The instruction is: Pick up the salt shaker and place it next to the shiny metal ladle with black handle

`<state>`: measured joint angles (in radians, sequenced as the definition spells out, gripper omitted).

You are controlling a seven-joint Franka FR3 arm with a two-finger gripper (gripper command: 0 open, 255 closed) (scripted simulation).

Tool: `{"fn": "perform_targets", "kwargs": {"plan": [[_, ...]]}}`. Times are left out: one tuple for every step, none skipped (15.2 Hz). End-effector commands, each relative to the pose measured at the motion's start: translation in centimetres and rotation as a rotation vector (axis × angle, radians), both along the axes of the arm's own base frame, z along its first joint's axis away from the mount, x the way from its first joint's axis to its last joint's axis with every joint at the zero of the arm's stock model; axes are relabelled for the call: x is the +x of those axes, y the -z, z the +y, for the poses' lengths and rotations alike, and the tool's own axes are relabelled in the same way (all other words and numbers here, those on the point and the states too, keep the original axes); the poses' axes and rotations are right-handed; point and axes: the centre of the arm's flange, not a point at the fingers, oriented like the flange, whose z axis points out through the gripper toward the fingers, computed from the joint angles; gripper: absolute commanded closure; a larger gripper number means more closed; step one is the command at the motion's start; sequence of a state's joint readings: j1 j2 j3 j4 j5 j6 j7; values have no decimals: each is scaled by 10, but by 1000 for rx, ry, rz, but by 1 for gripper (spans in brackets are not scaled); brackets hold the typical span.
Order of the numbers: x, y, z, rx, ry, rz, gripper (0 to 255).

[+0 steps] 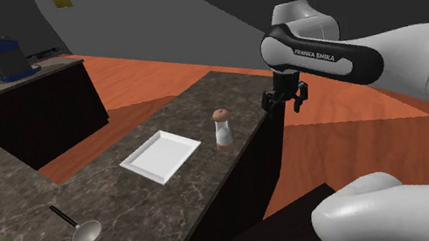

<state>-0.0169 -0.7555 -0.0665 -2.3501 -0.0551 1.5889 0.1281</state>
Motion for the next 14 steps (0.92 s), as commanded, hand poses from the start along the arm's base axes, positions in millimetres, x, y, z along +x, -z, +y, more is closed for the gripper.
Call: {"fn": "perform_targets", "kwargs": {"plan": [[0,0,0,0,0,0,0],[10,0,9,2,4,2,0],[20,1,17,4,8,4,0],[30,1,26,6,11,6,0],[41,1,34,8,15,8,0],[51,2,42,10,19,11,0],[61,2,51,12,23,13,0],[71,2,59,14,27,15,0],[82,3,67,16,31,17,0],[92,3,76,18,34,19,0],[102,3,84,20,38,21,0],[113,4,92,22,42,23,0],[123,4,100,24,46,25,0],[134,5,108,26,50,28,0]]}}
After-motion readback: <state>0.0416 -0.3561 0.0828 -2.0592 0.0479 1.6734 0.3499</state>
